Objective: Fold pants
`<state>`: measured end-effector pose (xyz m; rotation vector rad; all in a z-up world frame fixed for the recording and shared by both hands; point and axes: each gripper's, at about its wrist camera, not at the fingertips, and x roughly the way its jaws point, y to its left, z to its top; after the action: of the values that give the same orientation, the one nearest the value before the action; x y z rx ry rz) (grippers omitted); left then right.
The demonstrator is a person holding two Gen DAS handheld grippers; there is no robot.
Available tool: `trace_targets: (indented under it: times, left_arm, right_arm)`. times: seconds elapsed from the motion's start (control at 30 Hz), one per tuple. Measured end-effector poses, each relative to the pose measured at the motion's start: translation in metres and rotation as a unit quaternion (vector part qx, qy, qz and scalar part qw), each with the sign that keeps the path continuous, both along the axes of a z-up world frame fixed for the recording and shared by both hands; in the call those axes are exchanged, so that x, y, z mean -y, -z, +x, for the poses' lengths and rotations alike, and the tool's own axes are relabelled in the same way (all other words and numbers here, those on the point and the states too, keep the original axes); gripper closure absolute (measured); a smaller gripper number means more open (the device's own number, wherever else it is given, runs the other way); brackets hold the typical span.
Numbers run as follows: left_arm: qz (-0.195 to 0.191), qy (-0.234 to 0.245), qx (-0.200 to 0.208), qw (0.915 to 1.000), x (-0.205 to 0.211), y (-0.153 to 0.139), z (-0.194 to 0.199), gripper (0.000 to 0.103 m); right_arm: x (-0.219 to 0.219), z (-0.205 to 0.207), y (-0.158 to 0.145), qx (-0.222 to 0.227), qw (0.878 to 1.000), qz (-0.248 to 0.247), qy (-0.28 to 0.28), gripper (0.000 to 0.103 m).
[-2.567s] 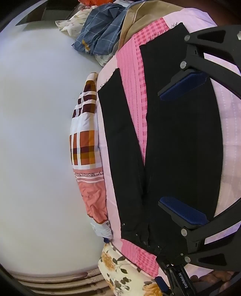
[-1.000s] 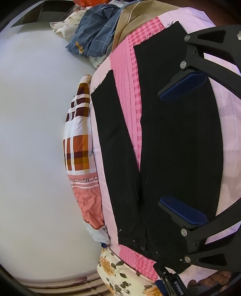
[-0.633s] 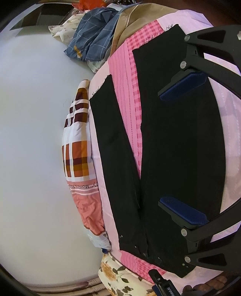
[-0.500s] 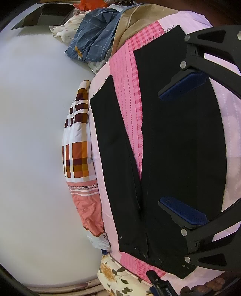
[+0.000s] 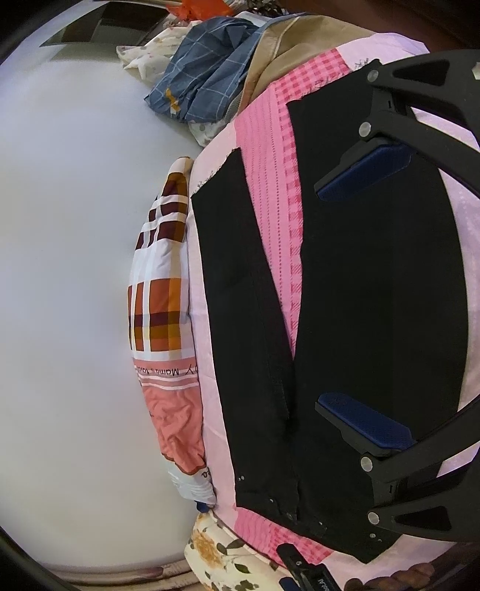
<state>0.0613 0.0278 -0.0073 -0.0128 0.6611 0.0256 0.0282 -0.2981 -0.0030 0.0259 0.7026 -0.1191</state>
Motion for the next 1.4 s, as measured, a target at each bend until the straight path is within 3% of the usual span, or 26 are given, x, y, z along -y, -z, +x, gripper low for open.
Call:
trace_targets:
  times: [0.87,1.17,1.4]
  left_arm:
    - [-0.003,-0.022,-0.027,0.9994,-0.039,0.011,0.077,0.000]
    - [0.019,-0.032,-0.048,0.9982,-0.088,0.029,0.140,0.000]
    - [0.031,0.009,-0.115,0.9929,-0.140,0.070,0.211,0.000]
  right_arm:
    - [-0.043,0.059,0.005,-0.030,0.998,-0.010,-0.046,0.001]
    - [-0.051,0.079,0.020,-0.051,0.997,-0.021,-0.053,0.001]
    - [-0.060,0.096,0.031,-0.066,0.996,-0.022,-0.060,0.001]
